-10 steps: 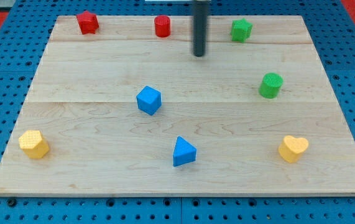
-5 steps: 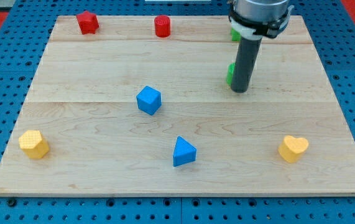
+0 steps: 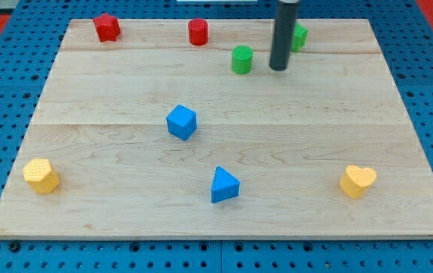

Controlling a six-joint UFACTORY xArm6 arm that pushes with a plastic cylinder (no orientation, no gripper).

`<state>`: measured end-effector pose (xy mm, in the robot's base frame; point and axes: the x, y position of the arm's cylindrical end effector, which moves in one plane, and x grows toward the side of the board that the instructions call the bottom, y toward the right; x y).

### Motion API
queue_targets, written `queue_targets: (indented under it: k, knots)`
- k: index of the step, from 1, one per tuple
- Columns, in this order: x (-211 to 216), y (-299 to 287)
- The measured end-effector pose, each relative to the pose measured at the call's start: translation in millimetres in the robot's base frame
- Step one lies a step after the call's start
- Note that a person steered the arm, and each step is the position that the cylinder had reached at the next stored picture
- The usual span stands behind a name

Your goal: Place a green circle adjacent to the red circle

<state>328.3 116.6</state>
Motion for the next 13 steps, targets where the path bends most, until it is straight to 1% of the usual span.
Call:
queue_targets:
  k: [1, 2, 3, 4, 5, 6, 7, 8, 9, 10, 11, 12, 13]
  knots:
    - [3, -34]
    - [-14, -57]
    - [-28, -58]
    - [-16, -69]
    - [-23, -96]
    - [-52, -98]
    - [-54, -105]
    - [-57, -136]
    - [-69, -110]
    - [-63, -103]
    - [-5, -103]
    - [46, -140]
    - [88, -177]
